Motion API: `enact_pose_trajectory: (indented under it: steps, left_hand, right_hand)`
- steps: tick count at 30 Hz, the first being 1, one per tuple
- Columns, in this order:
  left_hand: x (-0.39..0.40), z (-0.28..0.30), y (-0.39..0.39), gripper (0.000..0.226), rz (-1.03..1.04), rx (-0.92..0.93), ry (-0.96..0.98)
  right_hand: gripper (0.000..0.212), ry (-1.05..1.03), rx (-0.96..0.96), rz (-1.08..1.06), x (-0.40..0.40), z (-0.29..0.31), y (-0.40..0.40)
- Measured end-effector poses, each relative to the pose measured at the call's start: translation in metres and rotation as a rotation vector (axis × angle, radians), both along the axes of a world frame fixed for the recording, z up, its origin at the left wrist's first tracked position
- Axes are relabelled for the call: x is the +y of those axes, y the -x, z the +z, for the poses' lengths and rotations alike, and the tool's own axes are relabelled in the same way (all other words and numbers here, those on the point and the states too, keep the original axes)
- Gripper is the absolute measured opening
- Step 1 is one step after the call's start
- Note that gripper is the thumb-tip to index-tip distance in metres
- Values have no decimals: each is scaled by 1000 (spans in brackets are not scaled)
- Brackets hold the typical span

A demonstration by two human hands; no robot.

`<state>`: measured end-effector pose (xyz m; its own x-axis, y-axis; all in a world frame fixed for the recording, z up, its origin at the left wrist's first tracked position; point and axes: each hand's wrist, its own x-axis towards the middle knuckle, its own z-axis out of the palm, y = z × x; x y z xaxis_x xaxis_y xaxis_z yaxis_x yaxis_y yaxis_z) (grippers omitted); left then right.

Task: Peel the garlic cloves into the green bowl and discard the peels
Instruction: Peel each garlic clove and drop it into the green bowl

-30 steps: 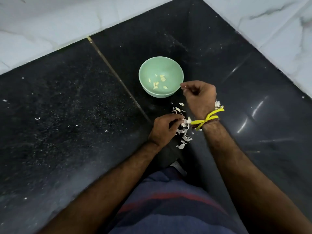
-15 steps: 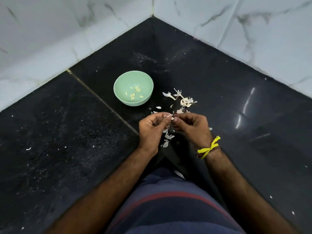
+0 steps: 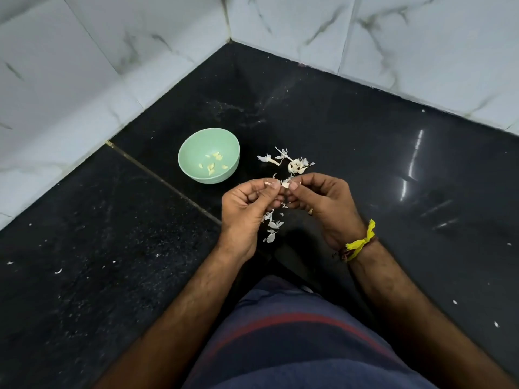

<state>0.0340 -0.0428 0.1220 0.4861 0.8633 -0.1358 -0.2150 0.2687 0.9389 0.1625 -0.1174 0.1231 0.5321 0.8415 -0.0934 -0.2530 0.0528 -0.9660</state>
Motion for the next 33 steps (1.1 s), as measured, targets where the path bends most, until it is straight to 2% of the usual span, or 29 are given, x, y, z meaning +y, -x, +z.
enact_pose_trajectory:
  steps: [3, 6, 8, 12, 18, 20, 24, 26, 30, 33]
  left_hand:
    - [2, 3, 3, 7, -4, 46, -92]
    - [2, 7, 6, 7, -50, 106, -225]
    - [2, 9, 7, 4, -57, 155, -296]
    - [5, 8, 9, 5, -23, 293, -456]
    - [2, 15, 4, 2, 51, 429, -613]
    - [4, 16, 3, 2, 48, 424, -565]
    - [3, 15, -2, 5, 23, 195, -150]
    - [-1, 16, -4, 14, 22, 148, -18]
    - [-2, 22, -4, 18, -13, 116, 112]
    - [0, 28, -4, 21, -44, 94, 208]
  right_hand:
    - [5, -20, 53, 14, -1, 3, 2]
    - [4, -24, -21, 23, -2, 4, 1]
    - [3, -16, -129, 28, -3, 6, 0]
    - [1, 42, -463, 21, -3, 8, 0]
    - [3, 12, -725, -14, -2, 7, 6]
    - [4, 1, -691, -37, -1, 7, 8]
    - [1, -45, -393, -9, -1, 9, 12]
    - [1, -64, -289, -5, -1, 9, 14]
    - [4, -86, -86, 3, 3, 7, 15]
    - [10, -96, -12, 12, 4, 6, 14]
